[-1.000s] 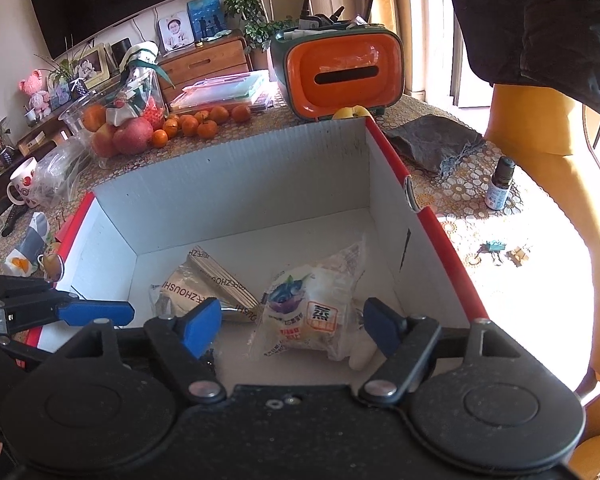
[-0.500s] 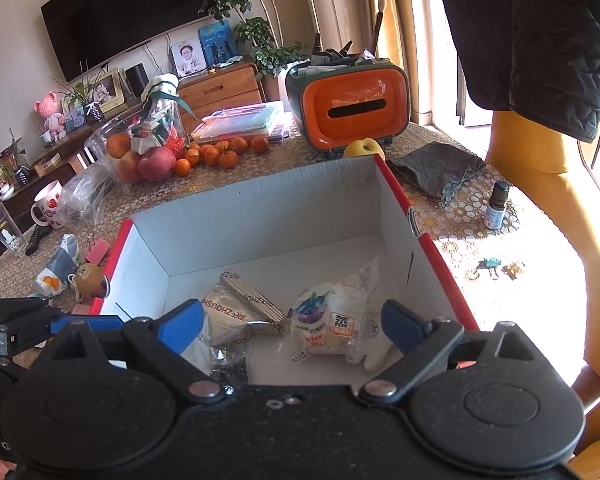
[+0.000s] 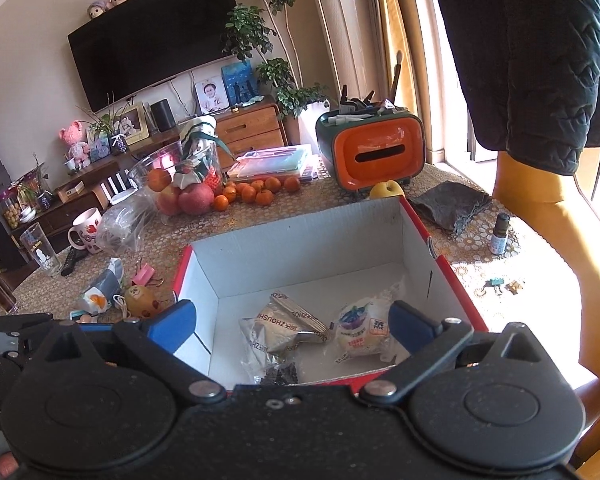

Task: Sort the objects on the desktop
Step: 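Lift both tools out of the box and back toward the table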

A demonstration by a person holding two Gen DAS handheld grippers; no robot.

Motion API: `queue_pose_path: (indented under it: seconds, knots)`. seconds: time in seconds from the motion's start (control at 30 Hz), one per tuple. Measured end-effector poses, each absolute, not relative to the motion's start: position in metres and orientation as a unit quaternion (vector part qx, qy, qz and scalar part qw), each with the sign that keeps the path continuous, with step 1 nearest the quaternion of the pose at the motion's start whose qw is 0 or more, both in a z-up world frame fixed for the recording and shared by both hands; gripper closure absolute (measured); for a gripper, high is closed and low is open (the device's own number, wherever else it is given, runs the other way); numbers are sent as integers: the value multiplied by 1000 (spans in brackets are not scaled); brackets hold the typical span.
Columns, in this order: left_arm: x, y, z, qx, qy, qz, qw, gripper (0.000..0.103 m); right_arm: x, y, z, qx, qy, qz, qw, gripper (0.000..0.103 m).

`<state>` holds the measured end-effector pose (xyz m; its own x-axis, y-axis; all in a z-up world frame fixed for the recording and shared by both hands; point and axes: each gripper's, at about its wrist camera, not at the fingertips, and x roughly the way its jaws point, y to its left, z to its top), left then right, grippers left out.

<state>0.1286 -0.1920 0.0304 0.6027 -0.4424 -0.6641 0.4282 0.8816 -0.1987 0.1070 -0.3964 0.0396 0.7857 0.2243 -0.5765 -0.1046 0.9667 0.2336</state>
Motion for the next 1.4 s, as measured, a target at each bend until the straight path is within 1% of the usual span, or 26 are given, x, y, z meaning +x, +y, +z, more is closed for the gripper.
queue_pose_path:
  seconds: [0.3, 0.5, 0.7, 1.17, 1.4]
  knots:
    - [98, -150, 50, -20, 336, -223, 915, 2, 80, -364, 57, 91, 293, 105, 946, 0]
    - [83, -123, 47, -26, 335, -209, 918, 2, 70, -340, 60, 86, 288, 115, 947, 0]
    - [70, -105, 40, -5, 334, -188, 924, 2, 62, -312, 61, 73, 279, 129, 949, 0]
    - [63, -39, 36, -27, 294, -114, 949, 2, 76, -251, 58, 51, 286, 160, 943, 1]
    - [74, -5, 21, -54, 294, -63, 952, 2, 97, -221, 50, 40, 300, 181, 936, 1]
